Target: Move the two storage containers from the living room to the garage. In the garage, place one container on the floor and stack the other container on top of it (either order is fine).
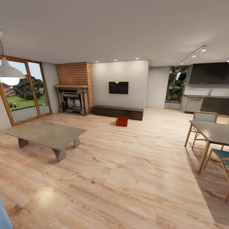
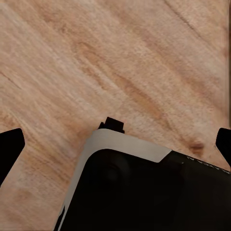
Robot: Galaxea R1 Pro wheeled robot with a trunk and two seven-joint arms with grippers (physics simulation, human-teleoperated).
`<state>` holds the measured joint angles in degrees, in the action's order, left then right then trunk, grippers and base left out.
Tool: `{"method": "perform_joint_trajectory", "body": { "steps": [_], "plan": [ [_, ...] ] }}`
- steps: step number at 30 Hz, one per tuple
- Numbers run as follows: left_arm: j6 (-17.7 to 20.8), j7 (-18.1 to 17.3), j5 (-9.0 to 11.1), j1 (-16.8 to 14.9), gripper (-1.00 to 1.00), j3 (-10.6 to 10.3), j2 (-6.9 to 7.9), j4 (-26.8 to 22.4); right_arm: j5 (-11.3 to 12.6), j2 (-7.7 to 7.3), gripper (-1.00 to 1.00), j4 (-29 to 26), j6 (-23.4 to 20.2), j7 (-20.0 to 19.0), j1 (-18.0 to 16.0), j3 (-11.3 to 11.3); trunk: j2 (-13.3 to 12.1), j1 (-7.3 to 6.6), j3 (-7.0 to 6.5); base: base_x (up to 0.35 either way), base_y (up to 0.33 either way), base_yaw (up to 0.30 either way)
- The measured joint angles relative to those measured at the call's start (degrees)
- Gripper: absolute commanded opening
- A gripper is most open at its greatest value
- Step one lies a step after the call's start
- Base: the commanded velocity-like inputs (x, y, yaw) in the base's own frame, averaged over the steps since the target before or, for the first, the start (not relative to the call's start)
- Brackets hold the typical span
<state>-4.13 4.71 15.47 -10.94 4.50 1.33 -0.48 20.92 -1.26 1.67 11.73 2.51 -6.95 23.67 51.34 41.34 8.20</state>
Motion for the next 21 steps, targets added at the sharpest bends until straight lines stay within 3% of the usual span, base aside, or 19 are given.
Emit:
{"method": "perform_joint_trajectory", "body": {
  "steps": [21],
  "plan": [
    [-0.3,0.0,-0.1,0.0,1.0,0.0,-0.02,0.0,0.0,0.0,1.0,0.0,0.0,0.0,0.0,-0.1,0.0,0.0,0.0,0.322,0.0,0.0]
  ]
}}
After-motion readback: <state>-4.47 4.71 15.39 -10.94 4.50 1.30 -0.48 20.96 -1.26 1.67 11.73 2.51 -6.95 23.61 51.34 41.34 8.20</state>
